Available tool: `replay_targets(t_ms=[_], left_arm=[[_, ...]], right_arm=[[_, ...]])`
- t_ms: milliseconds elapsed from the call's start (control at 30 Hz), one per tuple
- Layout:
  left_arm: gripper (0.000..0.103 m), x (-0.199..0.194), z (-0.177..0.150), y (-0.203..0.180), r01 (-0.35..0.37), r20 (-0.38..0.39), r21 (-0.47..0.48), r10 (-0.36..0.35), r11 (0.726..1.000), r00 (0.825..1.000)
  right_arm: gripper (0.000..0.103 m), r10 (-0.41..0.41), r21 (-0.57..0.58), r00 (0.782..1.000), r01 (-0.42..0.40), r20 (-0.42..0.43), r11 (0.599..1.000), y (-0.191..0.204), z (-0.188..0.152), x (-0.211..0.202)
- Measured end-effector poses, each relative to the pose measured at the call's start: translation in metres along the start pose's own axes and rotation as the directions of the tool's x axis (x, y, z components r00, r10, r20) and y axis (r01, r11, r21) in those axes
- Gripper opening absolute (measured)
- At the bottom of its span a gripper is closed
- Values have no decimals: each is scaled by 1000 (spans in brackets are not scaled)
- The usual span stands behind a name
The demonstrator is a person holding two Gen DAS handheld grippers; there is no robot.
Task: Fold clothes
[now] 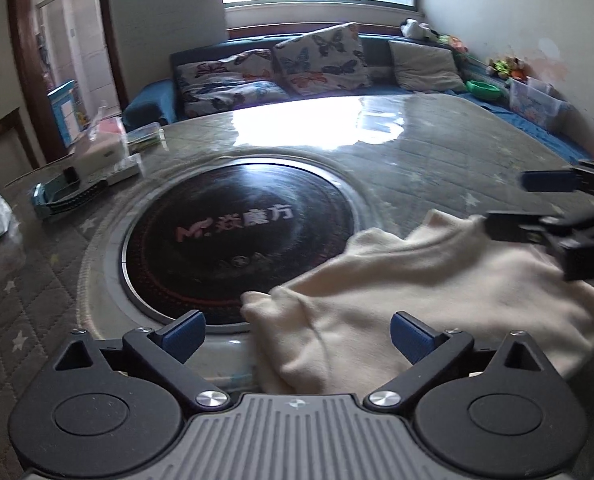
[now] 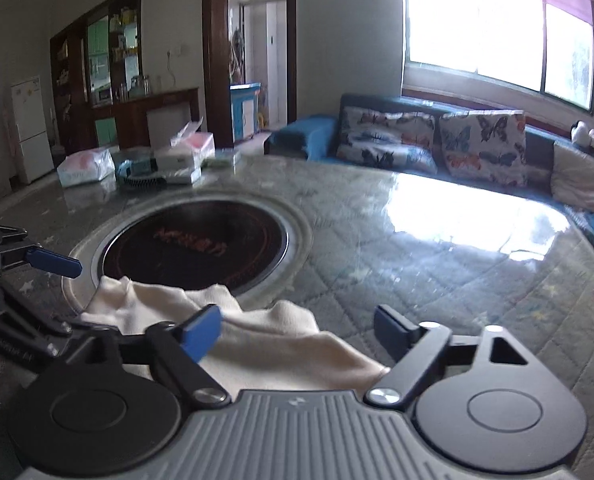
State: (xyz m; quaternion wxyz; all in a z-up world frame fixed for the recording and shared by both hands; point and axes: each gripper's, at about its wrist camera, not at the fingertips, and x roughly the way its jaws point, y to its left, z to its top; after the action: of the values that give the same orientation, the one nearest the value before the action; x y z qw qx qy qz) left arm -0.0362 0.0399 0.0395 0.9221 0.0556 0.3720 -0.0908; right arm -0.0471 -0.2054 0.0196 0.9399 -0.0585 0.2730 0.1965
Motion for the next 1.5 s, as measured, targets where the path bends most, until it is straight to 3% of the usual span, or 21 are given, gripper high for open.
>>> replay_targets(t_ms=[100,367,500,633,1000,1100,1267,1500], left_arm=[[101,6,7,7,-25,-1,-39,25,999,1000],[101,26,21,-3,-40,-11,-16,40,999,999],[101,42,22,-5,-49,-43,-12,48,999,998],[102,46,20,0,-38,-52,-35,36,999,998],[101,-2,-7,13,-35,35,-53,37,998,999],[101,-13,-22,14,-36,51,-45,39,998,998],[101,-26,-37,23,-41,90,-31,43,999,995],[102,-31,-39,69,-76,117,-90,86,993,989]], right_arm=[[103,-9,-7,1000,9,8,1000,2,3,0],[103,-76,-43,992,71,-104,997,16,7,30],[103,-103,-41,975,97,-199,994,18,5,55],[103,-126,-48,962,118,-242,992,16,3,69],[103,-140,-136,984,124,-113,983,37,0,12],[103,-166,-192,982,147,-90,970,49,-8,2],[103,-248,-345,967,212,-61,914,76,-31,1],[103,-282,-288,958,255,-56,923,79,-32,10]])
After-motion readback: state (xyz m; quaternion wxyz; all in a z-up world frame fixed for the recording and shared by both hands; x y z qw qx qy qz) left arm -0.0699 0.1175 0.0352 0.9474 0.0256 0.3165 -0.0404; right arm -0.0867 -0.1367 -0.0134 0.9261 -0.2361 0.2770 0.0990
